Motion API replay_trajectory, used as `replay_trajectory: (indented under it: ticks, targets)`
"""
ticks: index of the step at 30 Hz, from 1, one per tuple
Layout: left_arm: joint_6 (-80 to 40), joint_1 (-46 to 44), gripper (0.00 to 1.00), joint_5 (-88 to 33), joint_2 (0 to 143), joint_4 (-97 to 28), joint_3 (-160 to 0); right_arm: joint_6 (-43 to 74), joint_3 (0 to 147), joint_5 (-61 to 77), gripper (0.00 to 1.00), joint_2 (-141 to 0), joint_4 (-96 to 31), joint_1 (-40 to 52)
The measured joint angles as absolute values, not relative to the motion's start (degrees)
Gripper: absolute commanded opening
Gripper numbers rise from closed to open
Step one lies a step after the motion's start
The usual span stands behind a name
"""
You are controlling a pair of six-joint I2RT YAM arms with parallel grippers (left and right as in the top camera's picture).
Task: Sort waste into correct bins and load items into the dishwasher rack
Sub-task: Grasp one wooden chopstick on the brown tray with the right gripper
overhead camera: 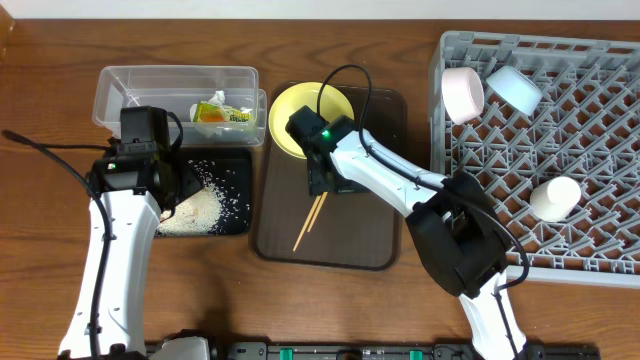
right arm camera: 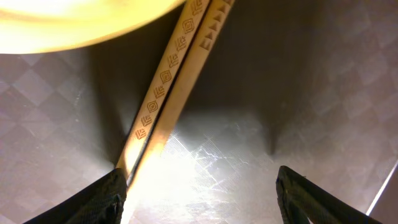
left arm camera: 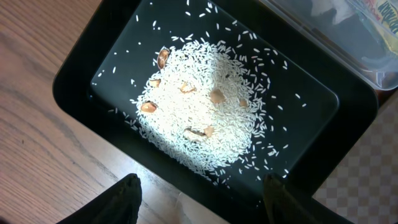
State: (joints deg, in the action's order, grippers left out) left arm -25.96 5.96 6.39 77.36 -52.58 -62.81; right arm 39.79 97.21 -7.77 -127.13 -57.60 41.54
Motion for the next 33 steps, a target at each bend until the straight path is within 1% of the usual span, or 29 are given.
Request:
replay_trajectory:
  ticks: [7,10,13,17,19,20,23,24,33]
  targets:
    - [-26.0,6.0,0.65,6.4,77.4,-52.6,-62.8,41.0,97.6,-8.6,0.78,-128.2,-60.1,41.5]
    - [-26.0,6.0,0.65,6.4,77.4,-52.6,-62.8,41.3,97.6,-8.7,0.77,-128.2,-60.4,41.4]
    - [-26.0,6.0,0.65,6.4,77.4,-52.6,-62.8,41.5,97.6,-8.5,0.67,-128.2,-60.7,41.2]
    - [-26.0,6.0,0.65,6.4,77.4,-52.6,-62.8,41.5,97.6,-8.6,0.38,-128.3,-61.8,40.8]
    - [-26.0,6.0,0.65,6.4,77.4,-52.6,-62.8,41.6,97.5,-8.5,0.27,-128.5,-62.4,40.6]
    - [-26.0,6.0,0.65,6.4,77.4,-52.6,-62.8,41.8,97.5,-8.5,0.18,-128.5,-62.6,40.6]
    - [-26.0,6.0,0.65,6.4,77.4,-52.6,-62.8,41.7,97.5,-8.0,0.07,-128.7,-62.9,40.0]
    - [-26.0,6.0,0.65,6.4,77.4,-52.6,-62.8,41.6,97.5,-7.7,0.02,-128.7,-63.0,39.6]
    - [-26.0,6.0,0.65,6.4,77.4,-52.6,-62.8,41.4,97.5,-5.6,0.01,-128.7,-63.6,36.2]
